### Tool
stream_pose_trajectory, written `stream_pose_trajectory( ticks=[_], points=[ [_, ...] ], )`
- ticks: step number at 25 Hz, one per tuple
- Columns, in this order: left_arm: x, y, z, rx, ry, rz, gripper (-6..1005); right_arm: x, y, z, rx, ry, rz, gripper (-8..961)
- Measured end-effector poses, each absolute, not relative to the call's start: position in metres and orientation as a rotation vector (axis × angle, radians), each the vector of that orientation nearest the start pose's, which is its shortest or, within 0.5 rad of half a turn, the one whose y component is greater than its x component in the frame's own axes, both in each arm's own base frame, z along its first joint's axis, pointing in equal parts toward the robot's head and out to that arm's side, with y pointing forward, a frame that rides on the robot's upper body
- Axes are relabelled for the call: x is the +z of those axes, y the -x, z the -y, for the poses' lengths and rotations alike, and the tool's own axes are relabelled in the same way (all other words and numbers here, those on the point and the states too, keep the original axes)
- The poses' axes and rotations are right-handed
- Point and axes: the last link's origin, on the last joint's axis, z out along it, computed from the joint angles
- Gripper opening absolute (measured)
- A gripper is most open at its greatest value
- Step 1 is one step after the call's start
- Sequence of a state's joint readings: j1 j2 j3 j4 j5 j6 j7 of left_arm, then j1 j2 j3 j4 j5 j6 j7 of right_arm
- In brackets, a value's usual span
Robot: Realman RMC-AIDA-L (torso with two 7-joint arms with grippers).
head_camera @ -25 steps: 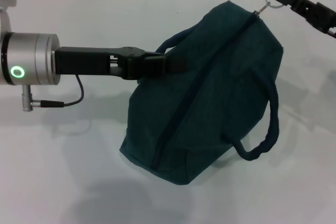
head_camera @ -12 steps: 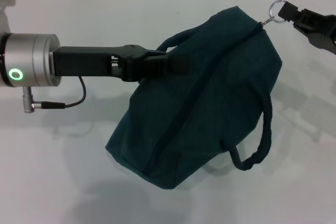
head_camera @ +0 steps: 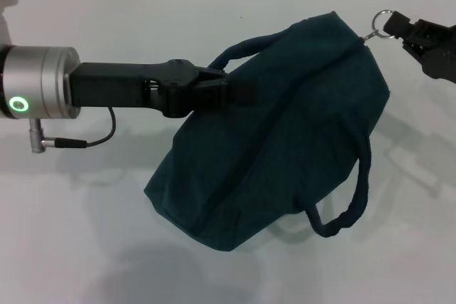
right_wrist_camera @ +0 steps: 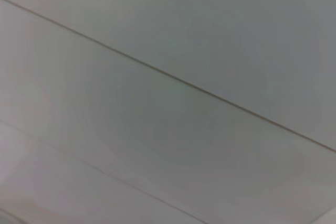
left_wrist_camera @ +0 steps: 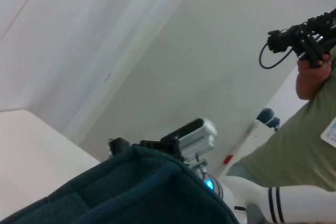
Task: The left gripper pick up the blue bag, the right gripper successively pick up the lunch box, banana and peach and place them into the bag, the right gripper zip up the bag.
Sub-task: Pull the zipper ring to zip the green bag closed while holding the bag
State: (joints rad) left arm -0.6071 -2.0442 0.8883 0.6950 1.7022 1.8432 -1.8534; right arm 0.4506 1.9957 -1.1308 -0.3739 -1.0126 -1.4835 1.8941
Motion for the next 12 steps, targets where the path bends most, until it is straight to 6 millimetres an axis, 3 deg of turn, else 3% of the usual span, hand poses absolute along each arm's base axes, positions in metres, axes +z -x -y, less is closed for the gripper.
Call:
stream_pose_trajectory(
  ticks=[12],
  points=[
    [0.0244,0.1787,-0.3217,-1.186,2.995,0.834,54,0.0162,-0.2681,-0.338,1.532,2.0,-1.627,29]
  ],
)
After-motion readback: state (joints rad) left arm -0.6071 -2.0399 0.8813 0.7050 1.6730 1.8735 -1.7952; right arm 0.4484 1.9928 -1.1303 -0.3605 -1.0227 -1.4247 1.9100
